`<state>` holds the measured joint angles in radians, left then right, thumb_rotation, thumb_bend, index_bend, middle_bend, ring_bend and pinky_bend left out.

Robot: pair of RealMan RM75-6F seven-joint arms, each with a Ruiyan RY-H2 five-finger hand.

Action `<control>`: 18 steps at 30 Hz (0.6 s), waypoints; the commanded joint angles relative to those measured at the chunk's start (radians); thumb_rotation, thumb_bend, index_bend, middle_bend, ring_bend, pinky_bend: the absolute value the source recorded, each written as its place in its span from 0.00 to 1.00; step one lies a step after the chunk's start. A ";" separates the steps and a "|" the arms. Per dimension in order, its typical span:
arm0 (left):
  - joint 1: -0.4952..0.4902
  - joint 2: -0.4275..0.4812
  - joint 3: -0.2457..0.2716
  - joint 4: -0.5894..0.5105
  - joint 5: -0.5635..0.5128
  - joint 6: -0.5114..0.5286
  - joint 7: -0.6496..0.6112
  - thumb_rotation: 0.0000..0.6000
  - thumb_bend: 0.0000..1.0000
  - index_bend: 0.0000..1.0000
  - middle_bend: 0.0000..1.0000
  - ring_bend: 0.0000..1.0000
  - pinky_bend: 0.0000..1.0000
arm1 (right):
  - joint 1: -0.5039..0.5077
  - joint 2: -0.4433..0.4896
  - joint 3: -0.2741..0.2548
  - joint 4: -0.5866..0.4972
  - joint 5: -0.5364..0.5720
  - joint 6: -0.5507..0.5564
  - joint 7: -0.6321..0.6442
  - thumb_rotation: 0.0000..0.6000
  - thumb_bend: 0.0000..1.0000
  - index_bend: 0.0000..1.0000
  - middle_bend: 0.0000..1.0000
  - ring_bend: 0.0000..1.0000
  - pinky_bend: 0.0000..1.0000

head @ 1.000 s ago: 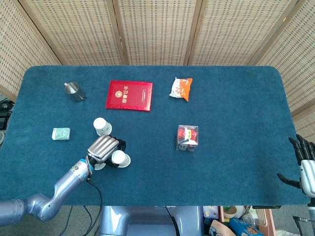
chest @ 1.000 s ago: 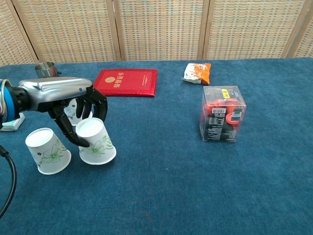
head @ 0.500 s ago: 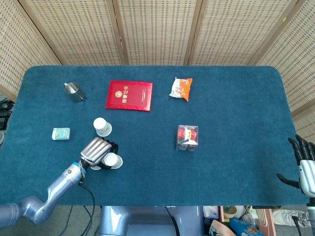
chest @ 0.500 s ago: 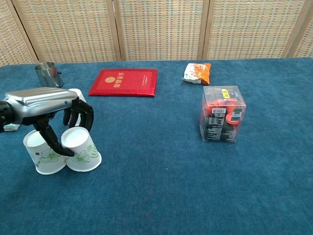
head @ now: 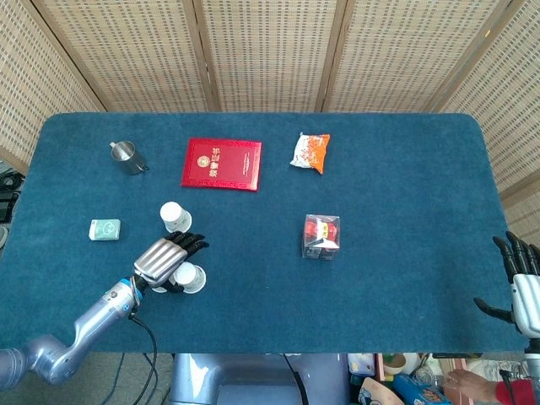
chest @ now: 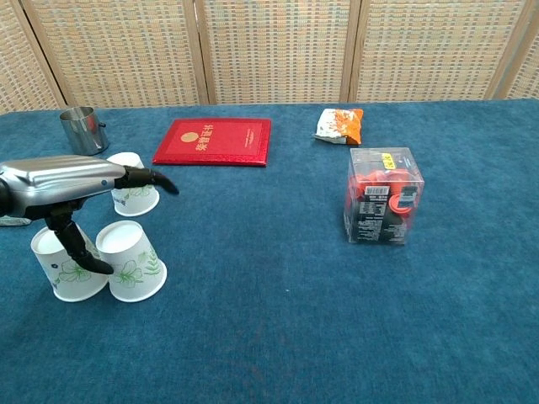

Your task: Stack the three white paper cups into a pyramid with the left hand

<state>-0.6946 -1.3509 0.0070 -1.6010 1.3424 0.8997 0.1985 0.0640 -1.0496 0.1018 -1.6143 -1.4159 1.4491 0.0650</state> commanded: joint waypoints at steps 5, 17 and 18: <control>0.030 0.018 -0.035 -0.015 0.046 0.093 -0.071 1.00 0.06 0.00 0.00 0.00 0.00 | 0.001 0.000 -0.003 -0.002 0.000 -0.004 -0.007 1.00 0.00 0.00 0.00 0.00 0.00; -0.026 0.122 -0.149 0.008 -0.047 0.021 -0.181 1.00 0.06 0.00 0.00 0.00 0.00 | 0.003 0.002 -0.001 -0.005 0.014 -0.014 -0.015 1.00 0.00 0.00 0.00 0.00 0.00; -0.030 0.121 -0.153 0.018 -0.058 0.014 -0.175 1.00 0.06 0.00 0.00 0.00 0.00 | 0.004 0.002 -0.001 -0.004 0.014 -0.016 -0.014 1.00 0.00 0.00 0.00 0.00 0.00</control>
<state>-0.7110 -1.2381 -0.1320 -1.6055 1.3084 0.9332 0.0182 0.0674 -1.0473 0.1005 -1.6188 -1.4019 1.4339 0.0507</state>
